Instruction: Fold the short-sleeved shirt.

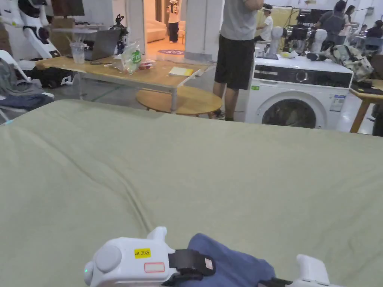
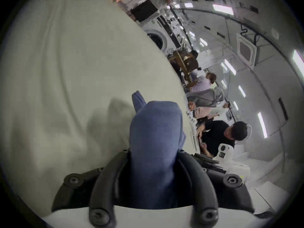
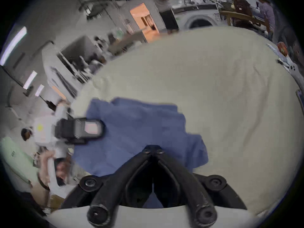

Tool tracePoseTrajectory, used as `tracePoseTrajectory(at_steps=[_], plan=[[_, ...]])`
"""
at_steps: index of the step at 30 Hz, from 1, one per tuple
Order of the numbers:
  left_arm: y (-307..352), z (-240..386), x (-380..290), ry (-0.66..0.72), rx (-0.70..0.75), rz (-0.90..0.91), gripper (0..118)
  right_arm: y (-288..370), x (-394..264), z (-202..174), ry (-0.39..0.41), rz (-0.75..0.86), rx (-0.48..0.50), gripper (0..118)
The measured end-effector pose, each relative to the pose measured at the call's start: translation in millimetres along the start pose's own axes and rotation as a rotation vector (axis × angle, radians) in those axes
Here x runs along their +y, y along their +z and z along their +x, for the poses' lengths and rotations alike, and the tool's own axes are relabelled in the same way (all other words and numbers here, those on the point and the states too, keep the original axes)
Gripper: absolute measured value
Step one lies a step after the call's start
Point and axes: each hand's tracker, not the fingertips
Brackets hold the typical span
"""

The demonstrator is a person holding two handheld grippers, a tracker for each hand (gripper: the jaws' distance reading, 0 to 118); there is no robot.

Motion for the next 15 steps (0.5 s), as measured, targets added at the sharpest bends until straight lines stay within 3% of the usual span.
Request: tracePoseTrajectory(at_steps=[3, 6, 9, 11, 13, 15], plan=[[63.7, -10.5, 12.1, -0.014, 0.033, 0.089, 30, -25.4, 20.8, -52.6, 0.039, -0.006, 0.092, 0], [146.8, -42.9, 28.0, 0.031, 0.099, 0.182, 30, -67.5, 31.7, -117.7, 0.166, -0.025, 0.155, 0], [214.5, -67.4, 44.5, 0.012, 0.317, 0.253, 30, -109.8, 32.5, -174.4, 0.265, -0.041, 0.241, 0], [244.9, -86.6, 57.6, 0.024, 0.414, 0.289, 30, -132.1, 30.7, -203.2, 0.333, -0.084, 0.281, 0], [266.0, -117.3, 81.3, 0.066, 0.415, 0.306, 30, -151.6, 31.4, -223.2, 0.379, -0.104, 0.293, 0], [269.2, -125.0, 91.3, 0.037, 0.442, 0.354, 33, -164.2, 31.5, -236.1, 0.377, -0.109, 0.292, 0]])
